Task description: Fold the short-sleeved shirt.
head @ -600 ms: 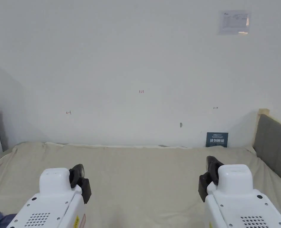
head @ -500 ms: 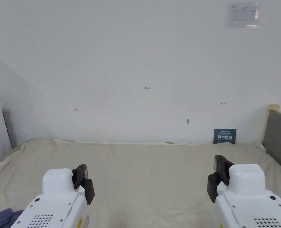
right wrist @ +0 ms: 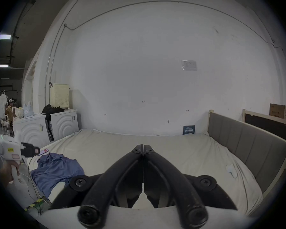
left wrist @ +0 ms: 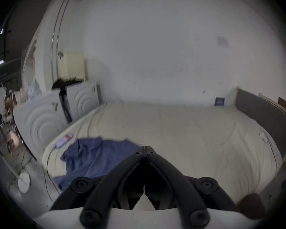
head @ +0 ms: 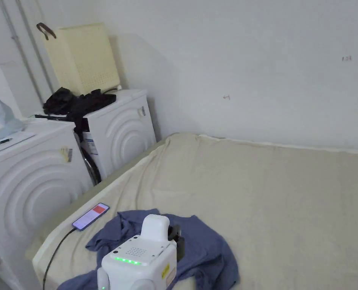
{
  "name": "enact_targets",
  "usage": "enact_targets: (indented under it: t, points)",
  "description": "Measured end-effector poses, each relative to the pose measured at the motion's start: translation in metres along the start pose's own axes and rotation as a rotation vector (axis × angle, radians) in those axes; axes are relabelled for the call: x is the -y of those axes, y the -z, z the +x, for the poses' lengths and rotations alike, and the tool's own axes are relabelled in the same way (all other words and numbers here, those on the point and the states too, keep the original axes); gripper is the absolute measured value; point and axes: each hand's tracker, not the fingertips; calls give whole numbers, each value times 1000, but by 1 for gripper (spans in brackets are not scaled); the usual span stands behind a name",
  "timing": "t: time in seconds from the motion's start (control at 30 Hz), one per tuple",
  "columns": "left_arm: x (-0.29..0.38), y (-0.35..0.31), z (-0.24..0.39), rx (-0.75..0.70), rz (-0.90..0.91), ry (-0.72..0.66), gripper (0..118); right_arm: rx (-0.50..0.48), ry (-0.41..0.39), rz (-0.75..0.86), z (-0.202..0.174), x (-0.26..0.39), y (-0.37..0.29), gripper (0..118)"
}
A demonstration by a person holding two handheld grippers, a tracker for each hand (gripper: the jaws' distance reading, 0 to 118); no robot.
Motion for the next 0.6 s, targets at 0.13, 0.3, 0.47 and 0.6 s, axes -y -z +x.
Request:
enact_targets:
  t: [0.13, 0.3, 0.47, 0.6]
  points:
    - [33, 51, -41, -80, -153, 0, 0, -7, 7, -50, -1, 17, 25, 0]
    - [62, 117, -61, -53, -325, 13, 118, -11, 11, -95, -6, 32, 47, 0]
    - [105, 193, -55, -118, -435, 153, 115, 15, 0, -129, -10, 43, 64, 0]
    - [133, 213, -58, -123, -514, 142, 105, 13, 8, -160, -11, 50, 72, 0]
